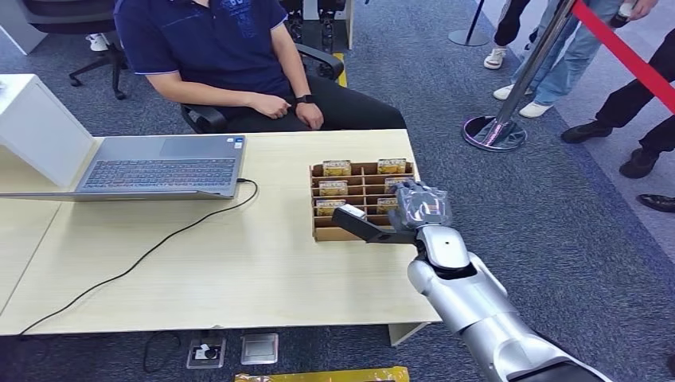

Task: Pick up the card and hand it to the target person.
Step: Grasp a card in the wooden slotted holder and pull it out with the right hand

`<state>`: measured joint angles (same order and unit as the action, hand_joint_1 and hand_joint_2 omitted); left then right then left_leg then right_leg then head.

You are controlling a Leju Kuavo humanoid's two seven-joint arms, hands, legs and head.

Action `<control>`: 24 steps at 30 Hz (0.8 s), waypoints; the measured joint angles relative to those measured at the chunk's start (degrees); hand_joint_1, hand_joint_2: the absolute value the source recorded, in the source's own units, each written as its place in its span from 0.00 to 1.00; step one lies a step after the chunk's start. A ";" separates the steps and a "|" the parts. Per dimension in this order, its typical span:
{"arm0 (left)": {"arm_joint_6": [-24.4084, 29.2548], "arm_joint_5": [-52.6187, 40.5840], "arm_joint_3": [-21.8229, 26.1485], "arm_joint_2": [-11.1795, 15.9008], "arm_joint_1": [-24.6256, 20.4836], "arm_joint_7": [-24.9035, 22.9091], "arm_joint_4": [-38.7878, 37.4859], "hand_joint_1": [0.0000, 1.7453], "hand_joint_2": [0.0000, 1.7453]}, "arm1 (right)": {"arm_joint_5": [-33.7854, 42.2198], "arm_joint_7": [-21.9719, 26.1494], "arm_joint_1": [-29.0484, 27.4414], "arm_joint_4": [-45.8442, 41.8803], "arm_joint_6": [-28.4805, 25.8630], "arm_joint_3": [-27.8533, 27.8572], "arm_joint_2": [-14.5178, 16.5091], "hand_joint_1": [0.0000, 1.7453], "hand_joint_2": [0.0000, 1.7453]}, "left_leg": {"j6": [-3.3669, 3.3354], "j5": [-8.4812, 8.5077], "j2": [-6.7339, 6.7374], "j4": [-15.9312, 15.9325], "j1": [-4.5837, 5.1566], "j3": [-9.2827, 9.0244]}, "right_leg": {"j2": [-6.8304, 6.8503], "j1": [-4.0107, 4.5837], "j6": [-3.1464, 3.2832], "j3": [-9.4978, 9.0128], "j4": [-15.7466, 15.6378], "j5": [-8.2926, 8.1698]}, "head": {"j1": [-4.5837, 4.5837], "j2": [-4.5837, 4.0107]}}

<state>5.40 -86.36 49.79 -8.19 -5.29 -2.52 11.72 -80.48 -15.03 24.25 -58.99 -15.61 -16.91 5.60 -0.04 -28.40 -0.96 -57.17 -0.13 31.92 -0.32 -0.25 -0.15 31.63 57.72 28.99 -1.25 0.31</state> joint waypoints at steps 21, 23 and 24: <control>-0.17 -0.04 -0.02 -0.05 0.00 -0.15 -0.04 0.00 0.00 | -0.85 -0.22 1.06 2.79 -0.45 0.02 0.02 0.91 1.00 | 0.00 0.03 0.01 0.00 0.00 -0.15 | -0.01 0.00 -0.01 -0.15 0.00 -0.02 | -0.01 0.01; -0.17 -0.04 -0.02 -0.05 0.00 -0.17 -0.04 0.00 0.00 | -0.88 -0.18 1.15 3.03 -0.51 0.02 0.05 0.97 1.00 | 0.01 0.05 0.01 0.00 0.00 -0.15 | -0.01 0.00 0.00 -0.15 0.00 -0.04 | -0.02 0.02; -0.15 -0.04 -0.02 -0.05 0.00 -0.18 -0.04 0.00 0.00 | -0.91 -0.11 1.24 3.19 -0.52 0.02 0.09 0.99 1.00 | 0.01 0.05 0.01 0.00 0.00 -0.15 | -0.01 0.00 0.00 -0.15 0.00 -0.04 | -0.02 0.01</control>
<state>5.25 -86.40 49.77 -8.24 -5.29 -2.70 11.67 -81.39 -15.15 25.48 -55.80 -16.13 -16.90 5.68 -0.03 -28.35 -0.96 -57.18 -0.13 31.77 -0.33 -0.25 -0.15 31.48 57.72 28.94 -1.27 0.32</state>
